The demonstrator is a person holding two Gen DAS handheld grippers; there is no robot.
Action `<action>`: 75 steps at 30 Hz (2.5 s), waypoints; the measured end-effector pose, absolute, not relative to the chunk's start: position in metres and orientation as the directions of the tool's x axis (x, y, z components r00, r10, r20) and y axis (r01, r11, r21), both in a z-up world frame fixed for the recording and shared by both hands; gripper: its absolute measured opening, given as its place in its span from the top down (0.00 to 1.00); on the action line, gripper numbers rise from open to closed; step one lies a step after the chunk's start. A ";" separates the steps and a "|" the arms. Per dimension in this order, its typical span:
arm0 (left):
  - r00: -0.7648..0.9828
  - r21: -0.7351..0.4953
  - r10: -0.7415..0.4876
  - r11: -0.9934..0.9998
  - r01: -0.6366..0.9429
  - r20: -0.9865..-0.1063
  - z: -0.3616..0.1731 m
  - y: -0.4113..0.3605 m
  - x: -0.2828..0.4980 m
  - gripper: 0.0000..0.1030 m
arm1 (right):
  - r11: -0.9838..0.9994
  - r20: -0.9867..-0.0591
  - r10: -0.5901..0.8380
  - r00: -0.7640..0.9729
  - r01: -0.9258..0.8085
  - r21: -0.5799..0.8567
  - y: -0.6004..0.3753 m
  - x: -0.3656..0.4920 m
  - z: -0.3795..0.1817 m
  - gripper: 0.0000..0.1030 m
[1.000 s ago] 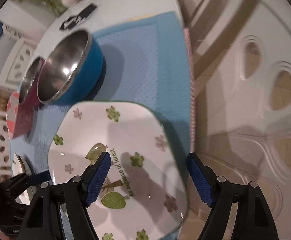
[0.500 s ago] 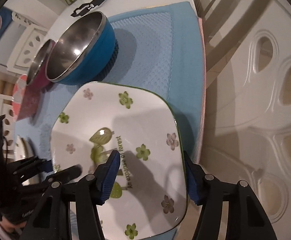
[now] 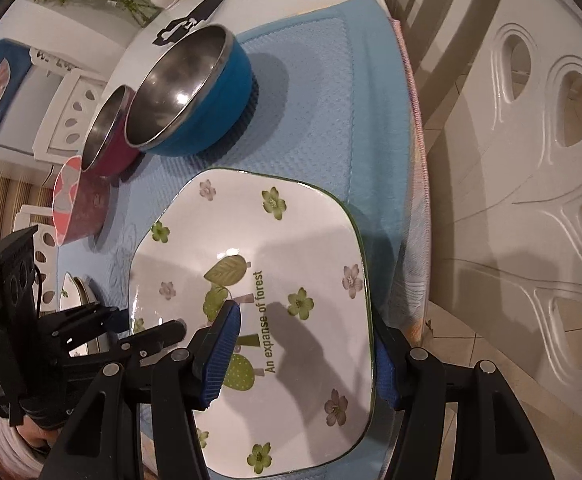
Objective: Organize plates and bowls
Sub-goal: 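Move both grippers to the other forest plate and grasp its rim, then lift the forest plate with both grippers and carry it toward the plate stack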
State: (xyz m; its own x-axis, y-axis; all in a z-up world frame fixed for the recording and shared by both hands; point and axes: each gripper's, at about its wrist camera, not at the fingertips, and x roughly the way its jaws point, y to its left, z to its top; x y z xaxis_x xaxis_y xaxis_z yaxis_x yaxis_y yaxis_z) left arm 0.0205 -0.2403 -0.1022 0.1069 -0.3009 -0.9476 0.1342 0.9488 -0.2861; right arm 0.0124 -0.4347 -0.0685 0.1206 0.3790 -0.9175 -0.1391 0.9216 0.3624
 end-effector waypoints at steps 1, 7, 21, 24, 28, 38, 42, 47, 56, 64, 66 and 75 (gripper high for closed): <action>0.101 -0.285 -0.300 0.948 0.141 -0.948 -0.102 -0.239 0.019 0.72 | 0.922 -0.918 0.378 0.117 -0.140 0.362 -0.433 0.013 -0.069 0.42; 0.070 -0.316 -0.330 0.935 0.163 -0.941 -0.108 -0.243 0.015 0.72 | 0.914 -0.905 0.401 0.140 -0.123 0.386 -0.439 0.002 -0.068 0.43; 0.075 -0.325 -0.340 0.932 0.157 -0.938 -0.104 -0.244 0.009 0.71 | 0.937 -0.923 0.346 0.168 -0.116 0.330 -0.437 0.002 -0.080 0.42; 0.077 -0.328 -0.341 0.933 0.148 -0.937 -0.105 -0.244 0.009 0.70 | 0.925 -0.911 0.376 0.168 -0.119 0.360 -0.438 -0.002 -0.078 0.41; 0.066 -0.347 -0.356 0.931 0.115 -0.932 -0.104 -0.239 0.009 0.70 | 0.889 -0.872 0.457 0.175 -0.111 0.444 -0.445 -0.009 -0.068 0.41; 0.052 -0.346 -0.356 0.927 0.143 -0.933 -0.101 -0.242 -0.007 0.65 | 0.877 -0.858 0.479 0.185 -0.057 0.477 -0.444 -0.042 -0.062 0.41; 0.052 -0.347 -0.358 0.926 0.146 -0.932 -0.097 -0.237 -0.013 0.65 | 0.868 -0.854 0.492 0.170 -0.015 0.497 -0.443 -0.056 -0.072 0.41; 0.063 -0.332 -0.342 0.934 0.129 -0.938 -0.089 -0.226 -0.018 0.65 | 0.859 -0.848 0.506 0.160 0.002 0.513 -0.435 -0.062 -0.075 0.41; 0.108 -0.319 -0.330 0.942 0.106 -0.938 -0.069 -0.202 -0.026 0.65 | 0.854 -0.837 0.518 0.174 -0.045 0.519 -0.412 -0.061 -0.056 0.41; 0.144 -0.320 -0.323 0.946 0.047 -0.935 -0.056 -0.171 -0.033 0.65 | 0.844 -0.828 0.536 0.165 -0.108 0.525 -0.378 -0.055 -0.038 0.41; 0.154 -0.320 -0.321 0.947 0.035 -0.934 -0.052 -0.163 -0.034 0.65 | 0.842 -0.827 0.539 0.162 -0.122 0.525 -0.369 -0.054 -0.035 0.41; 0.202 -0.311 -0.300 0.950 -0.024 -0.932 -0.038 -0.125 -0.042 0.65 | 0.824 -0.815 0.561 0.142 -0.183 0.535 -0.325 -0.053 -0.023 0.41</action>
State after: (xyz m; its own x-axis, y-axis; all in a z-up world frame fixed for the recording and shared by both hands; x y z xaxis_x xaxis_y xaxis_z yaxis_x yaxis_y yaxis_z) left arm -0.0425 -0.1248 -0.0378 0.2020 -0.2998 -0.9324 -0.0244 0.9502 -0.3108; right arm -0.0528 -0.3253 -0.0227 0.1425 0.5612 -0.8153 -0.1830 0.8245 0.5355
